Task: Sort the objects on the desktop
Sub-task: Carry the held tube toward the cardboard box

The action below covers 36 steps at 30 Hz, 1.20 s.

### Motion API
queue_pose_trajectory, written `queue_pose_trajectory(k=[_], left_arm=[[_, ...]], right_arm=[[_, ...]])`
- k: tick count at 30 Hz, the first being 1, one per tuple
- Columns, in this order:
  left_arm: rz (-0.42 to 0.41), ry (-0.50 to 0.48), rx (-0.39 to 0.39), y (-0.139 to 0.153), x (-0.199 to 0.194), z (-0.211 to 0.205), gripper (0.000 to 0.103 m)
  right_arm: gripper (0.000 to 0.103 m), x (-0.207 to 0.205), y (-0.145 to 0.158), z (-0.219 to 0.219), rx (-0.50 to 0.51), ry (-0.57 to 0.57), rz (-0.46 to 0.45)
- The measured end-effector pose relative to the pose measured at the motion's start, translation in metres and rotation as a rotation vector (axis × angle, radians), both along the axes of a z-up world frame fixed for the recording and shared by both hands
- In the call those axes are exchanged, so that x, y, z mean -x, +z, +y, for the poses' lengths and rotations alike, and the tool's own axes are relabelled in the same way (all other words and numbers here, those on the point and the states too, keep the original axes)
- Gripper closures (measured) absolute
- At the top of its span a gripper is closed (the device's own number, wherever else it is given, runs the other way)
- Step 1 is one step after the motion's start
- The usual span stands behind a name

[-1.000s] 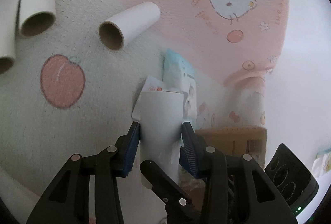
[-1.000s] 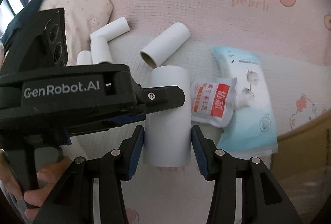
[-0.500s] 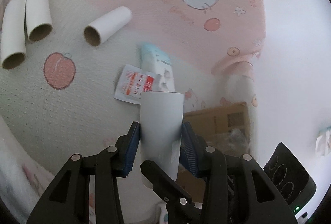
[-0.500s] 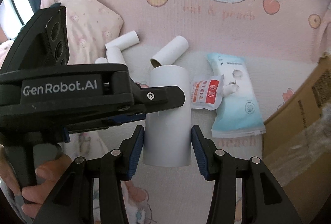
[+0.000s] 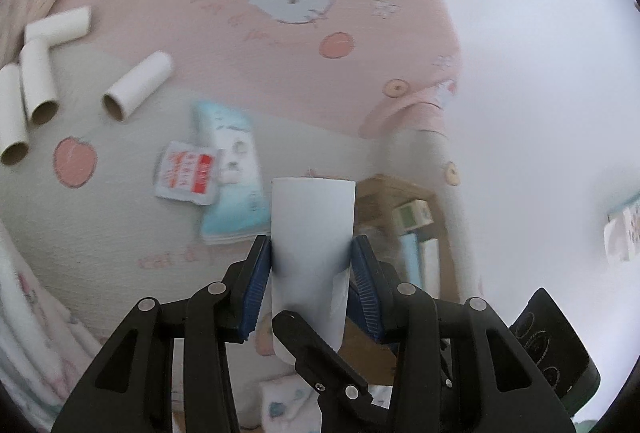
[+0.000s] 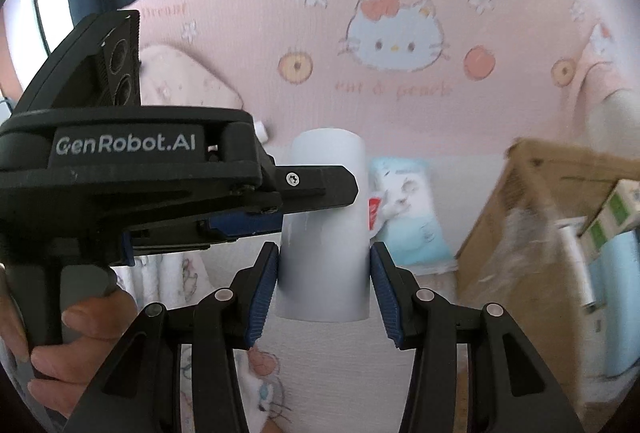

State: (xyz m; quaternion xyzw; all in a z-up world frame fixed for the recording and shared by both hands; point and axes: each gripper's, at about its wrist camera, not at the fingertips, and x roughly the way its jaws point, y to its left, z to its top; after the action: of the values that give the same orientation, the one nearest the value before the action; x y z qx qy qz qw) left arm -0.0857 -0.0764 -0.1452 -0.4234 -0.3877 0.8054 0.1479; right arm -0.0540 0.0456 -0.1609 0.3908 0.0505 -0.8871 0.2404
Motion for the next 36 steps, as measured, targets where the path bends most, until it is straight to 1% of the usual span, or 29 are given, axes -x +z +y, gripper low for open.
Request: queue_pose_trajectory(k=[4, 7, 10, 15, 19, 25, 29, 34, 36], left_arm=[[0.029, -0.022, 0.048, 0.022, 0.005, 0.023, 0.058], [0.058, -0.041, 0.061, 0.038, 0.012, 0.035, 0.058], [0.106, -0.075, 0.083, 0.055, 0.017, 0.049, 0.058], [0.151, -0.113, 0.107, 0.081, 0.026, 0.075, 0.058], [0.198, -0.154, 0.106, 0.098, 0.034, 0.098, 0.058], [0.264, -0.221, 0.099, 0.121, 0.045, 0.136, 0.058], [0.282, -0.262, 0.093, 0.128, 0.053, 0.158, 0.058], [0.27, -0.321, 0.051, 0.129, 0.063, 0.189, 0.058], [0.273, -0.336, 0.048, 0.13, 0.065, 0.201, 0.058]], right_arm=[[0.059, -0.005, 0.017, 0.021, 0.032, -0.036, 0.033], [0.059, -0.007, 0.031, 0.035, 0.066, -0.065, 0.066], [0.059, -0.011, 0.049, 0.049, 0.079, -0.089, 0.119], [0.059, -0.013, 0.067, 0.071, 0.095, -0.115, 0.17], [0.059, -0.011, 0.083, 0.092, 0.092, -0.153, 0.23], [0.059, -0.011, 0.107, 0.124, 0.083, -0.22, 0.295], [0.059, -0.01, 0.119, 0.145, 0.073, -0.261, 0.32], [0.059, -0.012, 0.123, 0.173, 0.043, -0.314, 0.343], [0.059, -0.014, 0.124, 0.181, 0.036, -0.334, 0.349]])
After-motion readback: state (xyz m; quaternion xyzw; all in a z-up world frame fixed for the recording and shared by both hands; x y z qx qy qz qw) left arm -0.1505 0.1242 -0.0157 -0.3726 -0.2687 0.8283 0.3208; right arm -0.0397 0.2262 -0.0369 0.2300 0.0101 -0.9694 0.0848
